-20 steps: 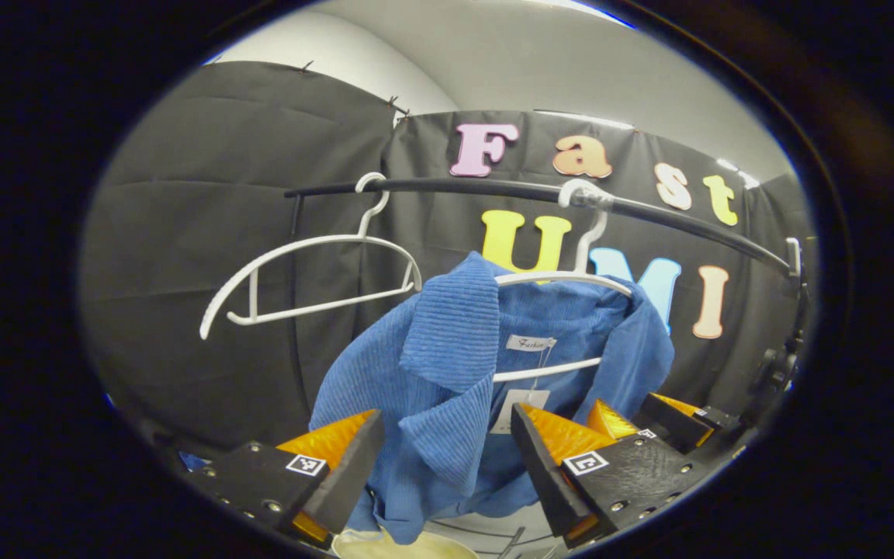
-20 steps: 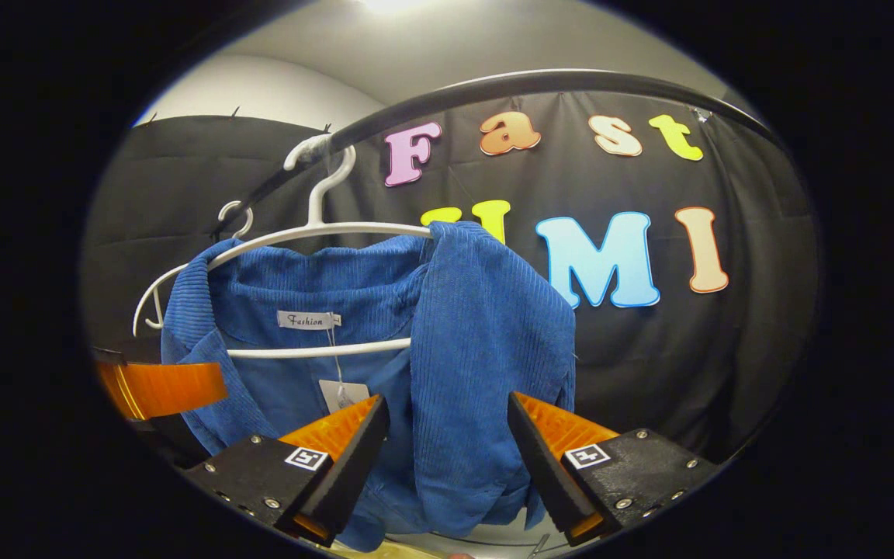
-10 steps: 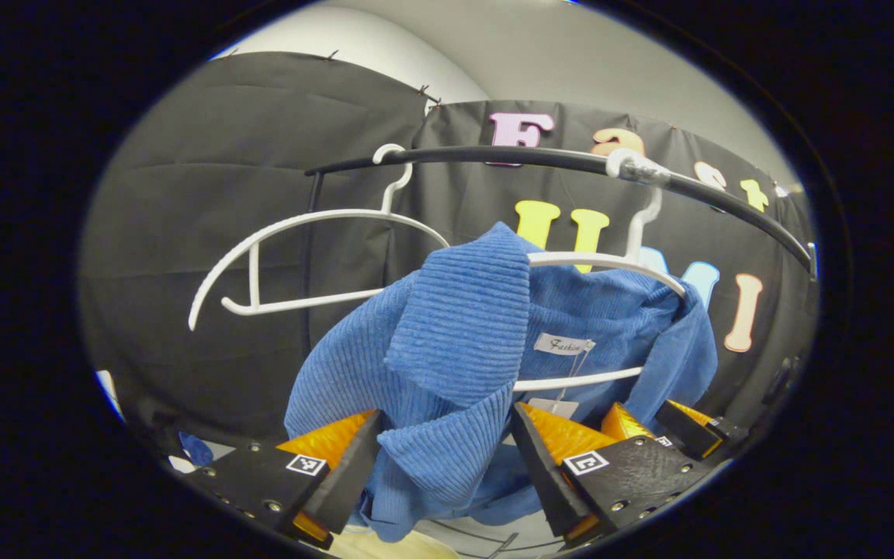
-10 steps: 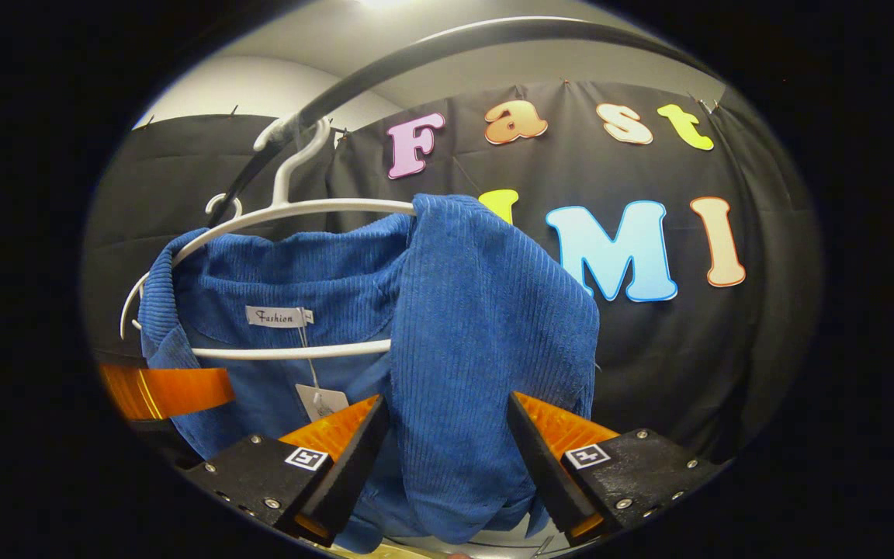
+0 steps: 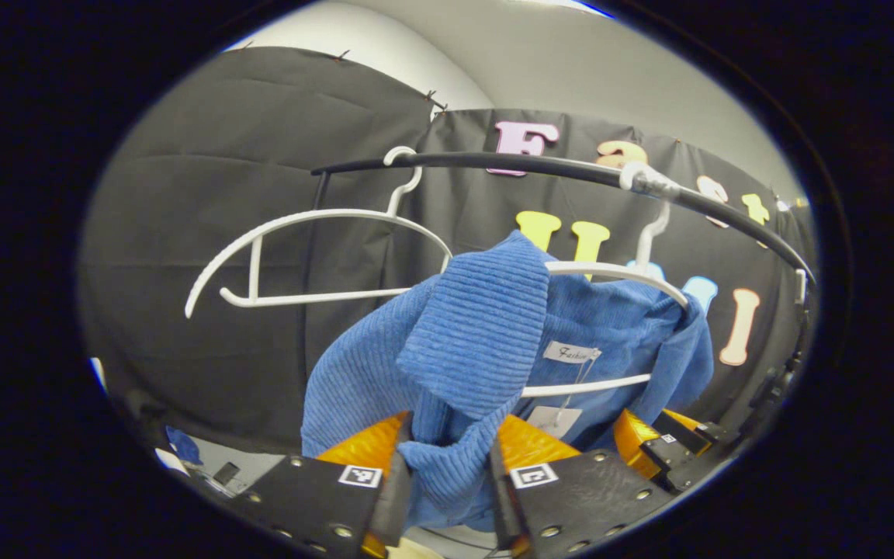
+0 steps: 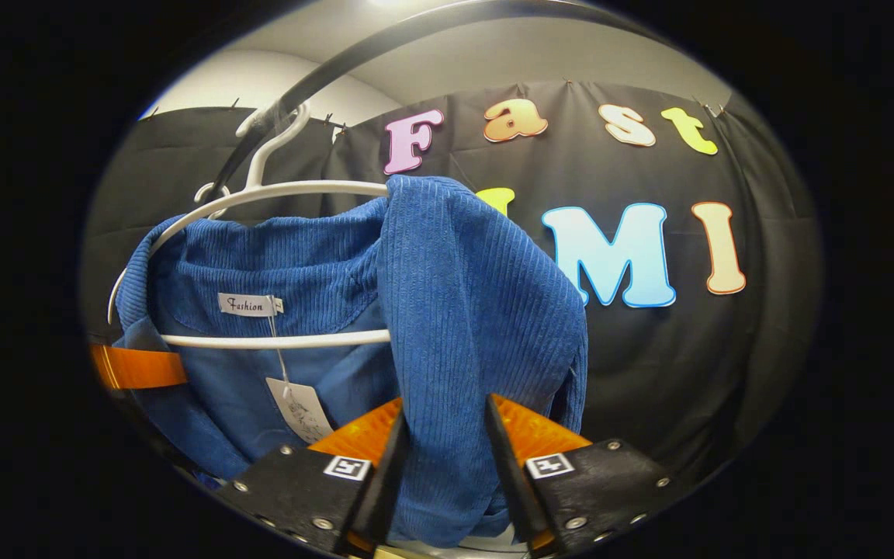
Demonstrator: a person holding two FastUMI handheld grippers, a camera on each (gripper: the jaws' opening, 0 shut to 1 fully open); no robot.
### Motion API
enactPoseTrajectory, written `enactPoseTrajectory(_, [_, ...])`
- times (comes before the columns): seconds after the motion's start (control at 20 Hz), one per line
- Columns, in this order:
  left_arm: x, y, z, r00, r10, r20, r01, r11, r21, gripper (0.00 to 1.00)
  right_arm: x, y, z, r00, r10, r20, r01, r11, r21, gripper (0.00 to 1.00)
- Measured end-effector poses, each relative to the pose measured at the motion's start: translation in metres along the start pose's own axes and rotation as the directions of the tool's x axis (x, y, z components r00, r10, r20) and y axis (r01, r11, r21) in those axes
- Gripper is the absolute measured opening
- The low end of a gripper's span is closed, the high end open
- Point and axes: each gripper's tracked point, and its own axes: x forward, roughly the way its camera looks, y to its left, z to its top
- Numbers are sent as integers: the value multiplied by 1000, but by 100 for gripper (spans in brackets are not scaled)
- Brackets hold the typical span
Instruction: Grasp the clothes on the hanger with both hands and then place them into the laundry hamper below.
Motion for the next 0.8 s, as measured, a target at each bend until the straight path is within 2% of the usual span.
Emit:
enactPoseTrajectory(0.05, [-3,7,2,1000,18,10,-18,1000,-1,33,0,-2,1,1000,3,0,-3,1000,-2,47])
enactPoseTrajectory(0.15, [-10,8,4,1000,3,23,-2,1000,-23,10,1,-9,2,1000,2,5,-2,1000,11,24])
enactPoseTrajectory(0.2, [-13,4,5,999,-11,33,13,999,-40,10,1,-10,3,1000,9,14,-10,999,32,13])
enactPoseTrajectory(0.3, [-15,-3,1,998,-54,31,55,998,-40,12,0,-7,4,999,45,22,-47,997,69,3])
enactPoseTrajectory(0.45, [-15,-5,-3,996,-87,22,88,996,-18,10,-4,-5,7,996,83,22,-84,994,64,0])
enactPoseTrajectory(0.5, [-14,-3,-1,996,-82,47,84,995,-48,10,-5,-8,9,997,76,26,-77,995,56,0])
enactPoseTrajectory(0.55, [-15,-6,-1,994,-100,38,103,993,-65,0,-7,-7,8,997,76,25,-77,995,56,0])
enactPoseTrajectory(0.8, [-30,-7,8,990,-130,61,133,989,-57,0,-19,-10,10,997,67,39,-70,995,70,0])
